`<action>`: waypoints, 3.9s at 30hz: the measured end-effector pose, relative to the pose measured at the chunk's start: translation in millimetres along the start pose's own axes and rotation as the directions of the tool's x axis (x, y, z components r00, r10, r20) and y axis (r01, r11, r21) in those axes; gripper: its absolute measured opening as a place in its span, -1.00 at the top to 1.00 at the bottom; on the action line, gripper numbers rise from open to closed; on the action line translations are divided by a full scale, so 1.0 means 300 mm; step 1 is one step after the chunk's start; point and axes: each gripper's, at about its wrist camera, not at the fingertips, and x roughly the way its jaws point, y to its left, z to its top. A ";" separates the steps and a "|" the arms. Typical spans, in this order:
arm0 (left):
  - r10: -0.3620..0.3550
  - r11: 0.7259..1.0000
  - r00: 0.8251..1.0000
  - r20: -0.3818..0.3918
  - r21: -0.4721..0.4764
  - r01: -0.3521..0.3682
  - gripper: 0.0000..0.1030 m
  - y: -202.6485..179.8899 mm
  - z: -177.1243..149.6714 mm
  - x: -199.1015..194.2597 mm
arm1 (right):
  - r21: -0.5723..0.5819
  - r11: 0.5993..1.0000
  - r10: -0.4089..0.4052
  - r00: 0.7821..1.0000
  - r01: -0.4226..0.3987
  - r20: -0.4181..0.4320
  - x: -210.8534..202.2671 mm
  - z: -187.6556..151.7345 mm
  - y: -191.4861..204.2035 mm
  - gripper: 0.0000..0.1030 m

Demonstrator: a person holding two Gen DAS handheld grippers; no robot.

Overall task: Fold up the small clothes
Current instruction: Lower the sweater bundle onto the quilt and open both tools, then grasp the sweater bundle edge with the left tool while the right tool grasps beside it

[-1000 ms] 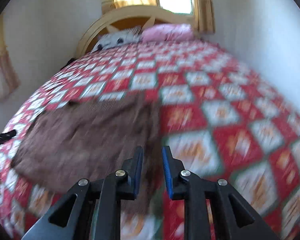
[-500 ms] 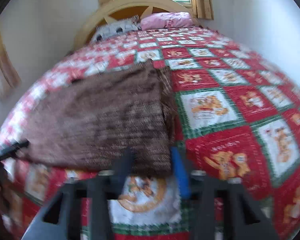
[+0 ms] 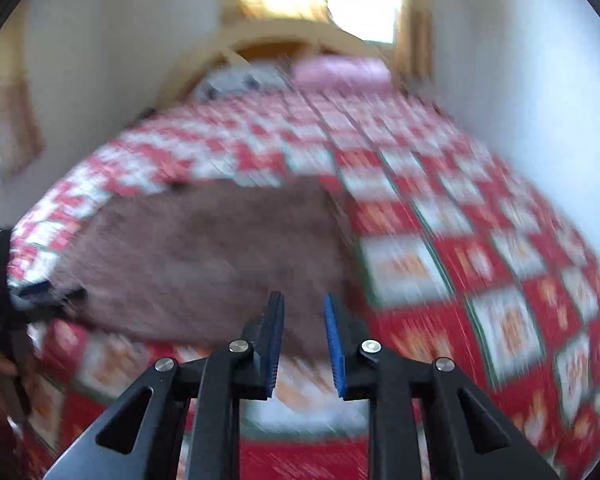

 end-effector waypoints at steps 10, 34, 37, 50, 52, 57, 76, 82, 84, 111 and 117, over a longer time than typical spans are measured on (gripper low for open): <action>0.010 1.000 1.000 -0.003 0.007 -0.010 -1.00 -0.004 0.000 0.002 | -0.033 0.997 0.065 0.985 -0.072 -0.161 0.468 0.032 0.255 0.60; 0.005 0.881 0.999 0.046 -0.472 0.018 -0.91 0.192 -0.142 -0.149 | 0.036 0.992 0.125 0.979 -0.120 -0.159 0.491 0.011 0.220 0.59; -0.080 0.867 0.993 0.086 -0.485 0.112 -0.68 0.174 -0.117 -0.132 | 0.054 0.989 0.141 0.978 -0.134 -0.157 0.494 0.011 0.213 0.59; -0.137 0.752 0.980 0.147 -0.629 0.200 -0.55 0.125 -0.082 -0.071 | 0.059 0.988 0.148 0.977 -0.140 -0.156 0.499 0.012 0.204 0.59; -0.143 0.709 0.976 0.163 -0.671 0.216 -0.34 0.156 -0.062 -0.051 | 0.059 0.988 0.147 0.977 -0.140 -0.156 0.498 0.012 0.205 0.59; -0.225 0.669 0.963 0.146 -0.695 0.262 0.81 0.201 -0.058 0.000 | 0.060 0.988 0.148 0.977 -0.140 -0.156 0.499 0.012 0.205 0.59; -0.237 0.615 0.926 0.293 -0.693 0.377 0.71 0.231 -0.133 -0.003 | -0.035 0.975 0.212 0.965 -0.219 -0.155 0.443 0.221 0.380 -0.29; -0.255 0.603 0.899 0.356 -0.668 0.436 0.75 0.241 -0.132 -0.008 | -0.035 0.926 0.353 0.895 -0.376 -0.272 0.565 0.334 0.571 -0.37; -0.257 0.626 0.896 0.363 -0.643 0.441 0.78 0.231 -0.123 -0.017 | -0.053 0.925 0.339 0.883 -0.375 -0.325 0.623 0.340 0.640 -0.37; -0.258 0.665 0.894 0.367 -0.604 0.440 0.82 0.205 -0.105 -0.026 | -0.283 0.899 0.199 0.887 -0.334 -0.416 0.888 0.307 0.913 0.67; -0.271 0.702 0.885 0.379 -0.551 0.451 0.82 0.184 -0.090 -0.040 | -0.110 0.904 0.341 0.852 -0.413 -0.398 0.853 0.353 0.827 0.77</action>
